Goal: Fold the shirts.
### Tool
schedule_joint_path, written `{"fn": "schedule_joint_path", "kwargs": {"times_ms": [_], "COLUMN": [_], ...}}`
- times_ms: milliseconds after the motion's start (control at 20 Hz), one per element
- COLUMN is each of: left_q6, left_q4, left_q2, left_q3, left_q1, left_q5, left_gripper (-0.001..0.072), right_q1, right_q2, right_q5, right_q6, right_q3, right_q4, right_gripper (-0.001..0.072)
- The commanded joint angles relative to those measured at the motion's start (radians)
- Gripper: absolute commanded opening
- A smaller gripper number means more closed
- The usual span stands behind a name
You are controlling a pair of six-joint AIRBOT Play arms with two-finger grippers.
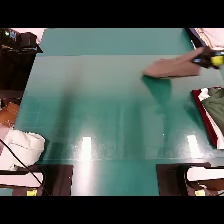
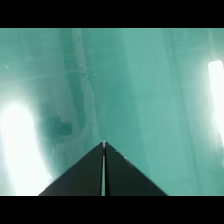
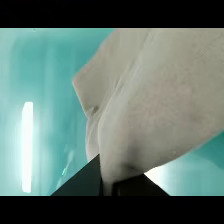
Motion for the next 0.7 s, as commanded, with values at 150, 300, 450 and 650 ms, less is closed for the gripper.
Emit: {"fn": "schedule_joint_path", "kwargs": {"times_ms": [150,300,450,650], "left_q6": [-0.008,-0.008,-0.008,-0.007], "left_q4": [-0.048,-0.048,-0.048,-0.048], "left_q2": [0.001,0.000,0.000,-0.002], "left_q3": [0.000,-0.001,-0.008,-0.039], "left_q1": [-0.001,-0.001,-0.001,-0.001], "left_q5": [0.000,0.000,0.001,0.003], "left_gripper": [0.0030,0.0030,0.0030,0.0030], "right_q1": [-0.311,-0.335,-0.334,-0.334], "right_q2": [0.097,0.097,0.097,0.097], "right_q5": [-0.013,-0.010,0.021,0.090], "right_q6": [-0.051,-0.051,-0.051,-0.022], "right_q3": [-0.071,-0.004,0.109,0.244], "right_q4": [0.001,0.001,0.000,-0.005], "right_gripper": [0.0011,0.0011,0.0011,0.0011]}}
